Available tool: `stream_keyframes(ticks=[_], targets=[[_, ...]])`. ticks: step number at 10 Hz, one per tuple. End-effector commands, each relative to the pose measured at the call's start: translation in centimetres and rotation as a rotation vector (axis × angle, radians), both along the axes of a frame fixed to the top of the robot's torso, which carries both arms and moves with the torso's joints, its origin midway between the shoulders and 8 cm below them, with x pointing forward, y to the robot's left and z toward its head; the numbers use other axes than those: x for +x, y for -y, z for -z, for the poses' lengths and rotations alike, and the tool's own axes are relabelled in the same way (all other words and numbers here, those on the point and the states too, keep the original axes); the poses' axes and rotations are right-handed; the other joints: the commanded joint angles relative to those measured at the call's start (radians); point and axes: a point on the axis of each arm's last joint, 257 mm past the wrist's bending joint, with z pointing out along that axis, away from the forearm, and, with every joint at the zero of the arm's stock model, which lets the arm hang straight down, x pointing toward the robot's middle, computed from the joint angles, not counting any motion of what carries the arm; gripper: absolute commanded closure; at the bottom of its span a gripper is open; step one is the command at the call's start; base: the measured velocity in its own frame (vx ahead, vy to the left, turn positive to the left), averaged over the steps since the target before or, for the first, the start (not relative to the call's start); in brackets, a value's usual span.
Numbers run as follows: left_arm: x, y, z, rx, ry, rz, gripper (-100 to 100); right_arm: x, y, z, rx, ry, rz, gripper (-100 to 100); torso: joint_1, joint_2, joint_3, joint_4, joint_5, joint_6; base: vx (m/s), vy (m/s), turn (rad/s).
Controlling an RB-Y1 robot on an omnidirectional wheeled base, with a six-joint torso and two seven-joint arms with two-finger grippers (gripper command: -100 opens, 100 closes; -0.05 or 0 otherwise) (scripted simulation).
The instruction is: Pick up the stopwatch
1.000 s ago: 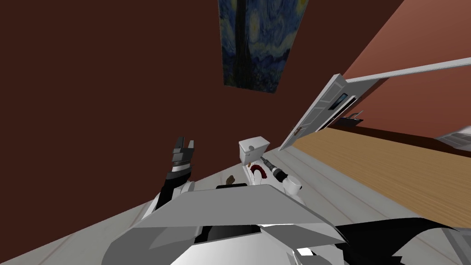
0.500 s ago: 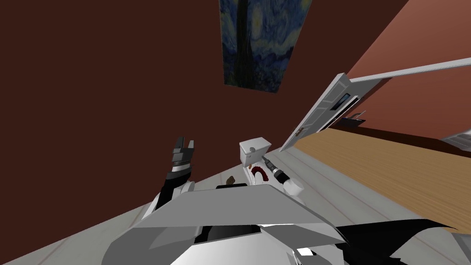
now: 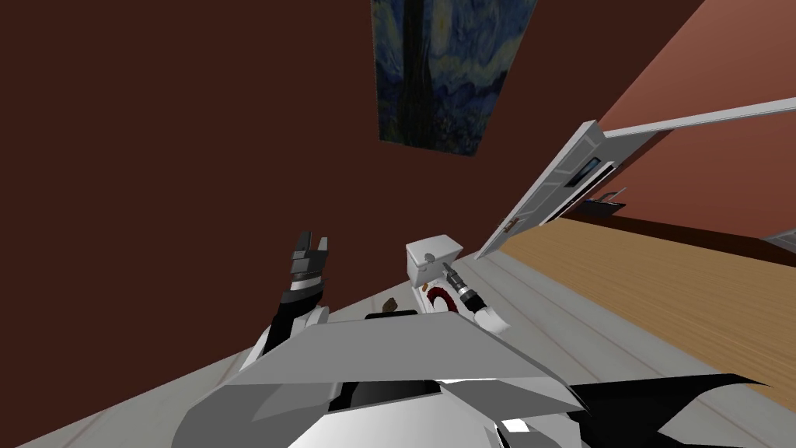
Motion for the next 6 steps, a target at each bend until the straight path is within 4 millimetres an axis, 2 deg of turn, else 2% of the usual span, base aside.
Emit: stream_keyframes(ticks=[1, 6], targets=[[0.0, 0.0, 0.0, 0.0, 0.0, 0.0, 0, 0.0, -1.0, -0.2, 0.077, 0.028, 0.008, -100, 0.0, 0.0, 0.0, 0.0, 0.0, 0.0, 0.075, 0.001, 0.015], [0.0, 0.0, 0.0, 0.0, 0.0, 0.0, 0, 0.0, -5.7, 0.2, 0.284, 0.08, 0.035, -100, 0.0, 0.003, 0.002, 0.001, 0.0, 0.0, 0.053, -0.005, 0.013]])
